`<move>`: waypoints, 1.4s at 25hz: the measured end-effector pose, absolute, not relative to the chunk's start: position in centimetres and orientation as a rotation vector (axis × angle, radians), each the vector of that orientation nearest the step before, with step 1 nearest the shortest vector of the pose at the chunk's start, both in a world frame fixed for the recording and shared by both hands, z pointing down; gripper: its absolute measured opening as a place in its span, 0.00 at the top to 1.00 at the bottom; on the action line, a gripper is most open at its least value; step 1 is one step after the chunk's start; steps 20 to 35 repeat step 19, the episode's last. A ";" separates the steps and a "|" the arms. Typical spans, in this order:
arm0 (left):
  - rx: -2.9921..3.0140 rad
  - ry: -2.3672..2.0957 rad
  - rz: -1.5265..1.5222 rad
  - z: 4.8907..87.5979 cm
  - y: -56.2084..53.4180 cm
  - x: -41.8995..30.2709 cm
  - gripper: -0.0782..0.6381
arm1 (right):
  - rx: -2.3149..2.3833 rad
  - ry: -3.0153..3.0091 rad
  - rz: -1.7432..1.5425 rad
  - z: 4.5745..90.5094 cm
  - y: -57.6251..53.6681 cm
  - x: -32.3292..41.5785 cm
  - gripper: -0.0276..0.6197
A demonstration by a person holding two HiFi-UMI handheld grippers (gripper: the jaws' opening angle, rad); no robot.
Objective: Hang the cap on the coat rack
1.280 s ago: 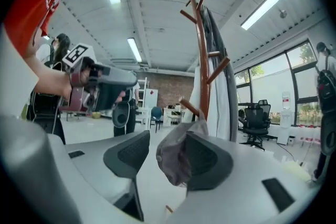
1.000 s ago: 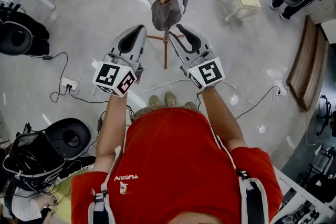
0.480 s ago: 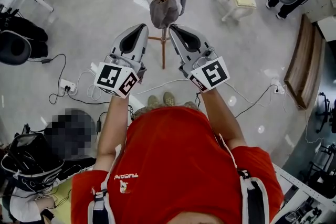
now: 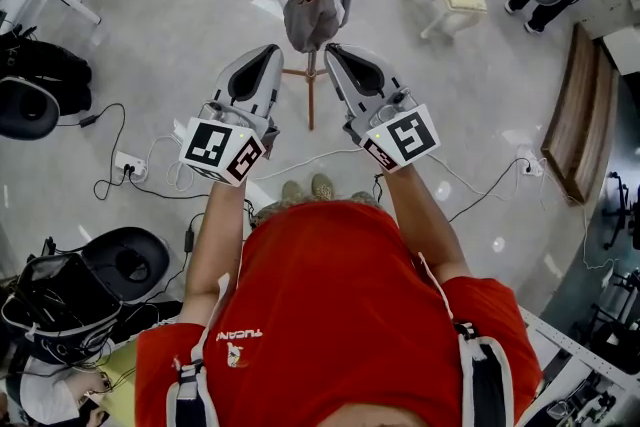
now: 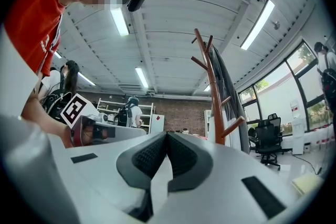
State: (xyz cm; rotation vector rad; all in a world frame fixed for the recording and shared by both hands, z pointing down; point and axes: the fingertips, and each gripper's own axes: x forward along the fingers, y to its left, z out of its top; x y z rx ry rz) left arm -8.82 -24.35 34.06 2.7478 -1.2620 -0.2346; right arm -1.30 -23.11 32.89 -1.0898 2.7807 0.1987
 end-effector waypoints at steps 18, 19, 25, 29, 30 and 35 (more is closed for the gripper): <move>2.746 -1.264 -0.218 34.6 -23.8 -8.8 0.88 | -1.099 2.780 0.200 33.3 -23.0 -1.0 0.92; 2.745 -1.263 -0.216 34.7 -23.8 -8.7 0.88 | -1.102 2.779 0.199 33.4 -23.0 -0.9 0.92; 2.745 -1.263 -0.216 34.7 -23.8 -8.7 0.88 | -1.102 2.779 0.199 33.4 -23.0 -0.9 0.92; 2.745 -1.263 -0.216 34.7 -23.8 -8.7 0.88 | -1.102 2.779 0.199 33.4 -23.0 -0.9 0.92; 2.745 -1.263 -0.216 34.7 -23.8 -8.7 0.88 | -1.102 2.779 0.199 33.4 -23.0 -0.9 0.92; 2.745 -1.263 -0.216 34.7 -23.8 -8.7 0.88 | -1.102 2.779 0.199 33.4 -23.0 -0.9 0.92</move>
